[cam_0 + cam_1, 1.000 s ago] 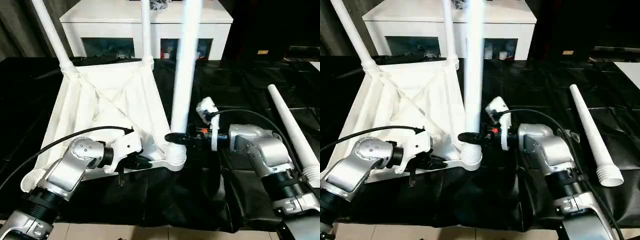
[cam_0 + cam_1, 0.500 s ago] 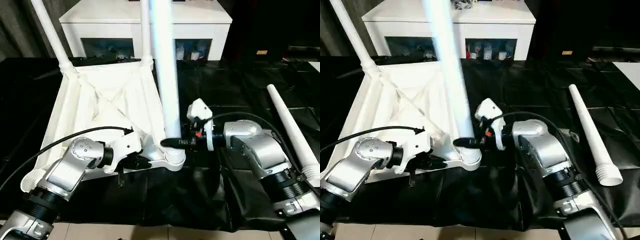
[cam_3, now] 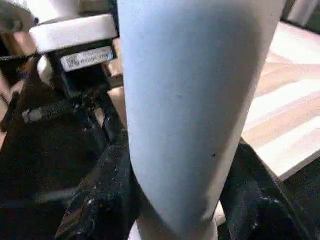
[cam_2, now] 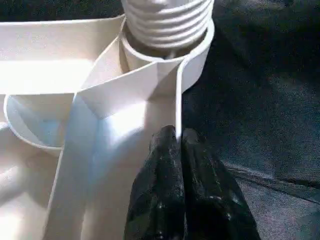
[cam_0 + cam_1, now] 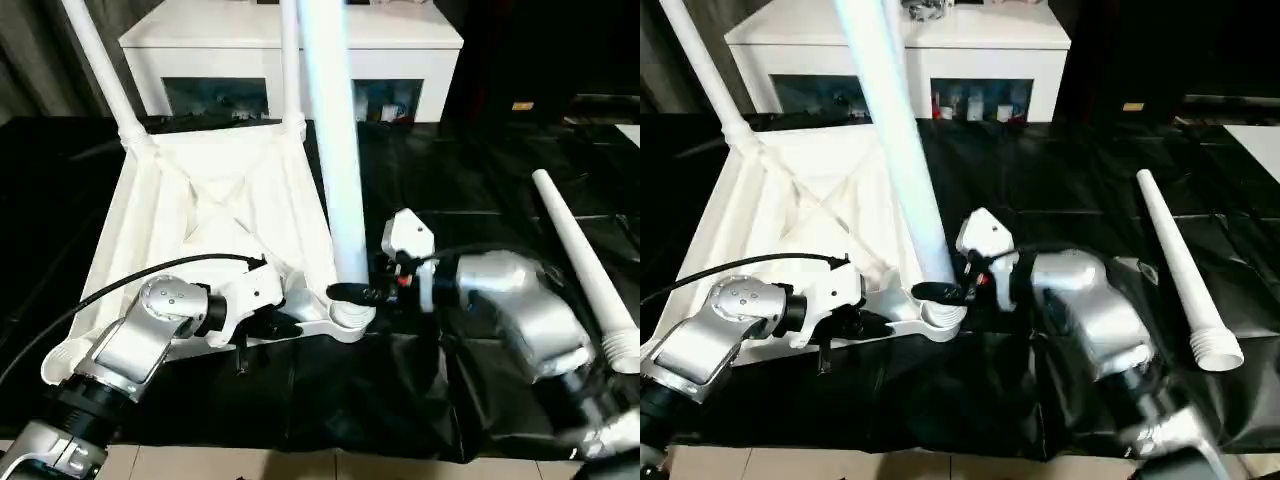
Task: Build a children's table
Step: Insert table leg to table base
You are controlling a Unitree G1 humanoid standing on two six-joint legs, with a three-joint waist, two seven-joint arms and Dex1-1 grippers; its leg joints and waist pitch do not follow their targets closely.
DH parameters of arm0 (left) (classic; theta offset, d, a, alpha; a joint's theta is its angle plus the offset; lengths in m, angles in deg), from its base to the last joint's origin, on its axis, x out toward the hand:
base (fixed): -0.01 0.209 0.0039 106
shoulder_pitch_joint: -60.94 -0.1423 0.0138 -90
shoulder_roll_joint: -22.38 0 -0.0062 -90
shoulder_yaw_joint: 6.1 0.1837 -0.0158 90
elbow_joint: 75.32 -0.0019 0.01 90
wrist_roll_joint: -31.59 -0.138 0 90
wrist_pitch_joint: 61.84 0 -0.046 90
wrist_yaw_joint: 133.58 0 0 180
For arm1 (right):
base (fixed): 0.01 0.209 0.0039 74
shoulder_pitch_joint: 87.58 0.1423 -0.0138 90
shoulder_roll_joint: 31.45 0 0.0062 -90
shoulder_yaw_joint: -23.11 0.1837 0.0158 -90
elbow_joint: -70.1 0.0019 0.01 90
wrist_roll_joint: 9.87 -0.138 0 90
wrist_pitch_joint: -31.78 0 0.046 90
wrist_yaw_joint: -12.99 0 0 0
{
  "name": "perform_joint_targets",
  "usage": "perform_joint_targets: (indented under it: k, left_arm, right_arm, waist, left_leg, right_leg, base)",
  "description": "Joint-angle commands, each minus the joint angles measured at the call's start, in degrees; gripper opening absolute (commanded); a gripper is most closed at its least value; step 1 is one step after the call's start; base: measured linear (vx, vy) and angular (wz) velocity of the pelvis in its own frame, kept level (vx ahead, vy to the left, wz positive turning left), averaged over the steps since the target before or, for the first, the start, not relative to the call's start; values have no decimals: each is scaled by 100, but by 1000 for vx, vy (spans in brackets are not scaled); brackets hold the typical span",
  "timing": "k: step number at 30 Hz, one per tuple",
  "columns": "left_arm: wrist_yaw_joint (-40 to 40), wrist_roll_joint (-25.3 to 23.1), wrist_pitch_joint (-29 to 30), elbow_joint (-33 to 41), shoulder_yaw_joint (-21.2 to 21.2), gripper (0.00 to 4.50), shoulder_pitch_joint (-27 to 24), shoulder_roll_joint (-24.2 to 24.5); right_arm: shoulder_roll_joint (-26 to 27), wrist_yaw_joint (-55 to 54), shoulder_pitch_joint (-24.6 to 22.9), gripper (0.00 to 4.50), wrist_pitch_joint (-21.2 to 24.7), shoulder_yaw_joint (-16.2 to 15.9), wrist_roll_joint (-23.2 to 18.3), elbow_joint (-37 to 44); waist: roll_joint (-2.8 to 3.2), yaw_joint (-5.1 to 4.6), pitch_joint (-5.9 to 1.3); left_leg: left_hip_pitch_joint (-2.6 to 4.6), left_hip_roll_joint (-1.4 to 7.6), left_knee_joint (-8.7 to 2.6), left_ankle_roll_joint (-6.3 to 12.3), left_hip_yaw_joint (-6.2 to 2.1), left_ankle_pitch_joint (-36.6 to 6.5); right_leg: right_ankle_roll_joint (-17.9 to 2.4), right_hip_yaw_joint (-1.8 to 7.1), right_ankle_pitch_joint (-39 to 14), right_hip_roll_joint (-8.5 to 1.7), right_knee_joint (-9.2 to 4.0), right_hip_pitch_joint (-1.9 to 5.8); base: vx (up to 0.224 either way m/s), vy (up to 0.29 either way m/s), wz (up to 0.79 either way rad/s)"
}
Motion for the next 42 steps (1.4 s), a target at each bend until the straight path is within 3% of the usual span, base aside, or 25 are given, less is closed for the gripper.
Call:
perform_joint_targets:
  k: [1, 4, 7, 12, 17, 23, 33, 42]
  left_arm:
    - [-124, 47, -134, 113, -199, 0, 289, 26]
    - [-129, 38, -145, 87, -205, 0, 304, 14]
    - [-130, 33, -153, 67, -213, 0, 316, 12]
    - [-135, 30, -169, 51, -228, 0, 317, 28]
    - [-151, 36, -178, 21, -230, 0, 335, 27]
    - [-159, 40, -184, -3, -217, 0, 352, 7]
    - [-160, 34, -159, 33, -200, 0, 335, 2]
    - [-171, 44, -155, 62, -229, 0, 296, 43]
  right_arm:
    - [64, -126, -129, 184, -69, 1, 56, -94]
    - [186, -327, -196, 184, -522, 48, 141, -208]
    - [201, -332, -257, 184, -671, 50, 164, -246]
    - [20, -122, -385, 184, -1064, -180, 442, -186]
    - [-91, 64, -498, 184, -1108, -297, 449, -136]
    - [-37, 228, -609, 184, -863, -345, 249, 18]
    - [414, 31, 3, 184, -20, 54, -284, -331]
    - [266, 138, -315, 184, 100, 153, -303, -429]
  waist:
    - [76, 29, -406]
    - [79, 25, -407]
    - [76, 11, -402]
    - [67, 15, -411]
    - [67, 20, -407]
    - [72, 36, -405]
    - [50, 33, -408]
    - [47, 47, -411]
  left_leg:
    - [32, 77, -370, 240, -17, -600]
    - [24, 73, -368, 223, -22, -550]
    - [25, 67, -369, 226, -19, -616]
    - [20, 73, -357, 285, -19, -535]
    - [23, 75, -355, 350, -18, -559]
    - [26, 78, -363, 357, -22, -579]
    - [22, 76, -371, 284, -26, -590]
    - [23, 75, -359, 300, -17, -497]
  right_leg:
    - [-1469, 281, 174, -262, -338, 415]
    - [-1481, 278, 281, -260, -320, 418]
    - [-1463, 282, 199, -260, -333, 421]
    - [-1467, 284, 304, -264, -322, 425]
    - [-1480, 286, 298, -260, -326, 423]
    - [-1478, 285, 247, -258, -328, 420]
    - [-1496, 284, 197, -266, -321, 425]
    - [-1459, 286, 199, -274, -322, 420]
  base:
    - [0, 0, 0]
    - [0, 0, 0]
    - [0, 0, 0]
    - [0, 0, 0]
    - [0, 0, 0]
    - [0, 0, 0]
    - [0, 0, 0]
    - [0, 0, 0]
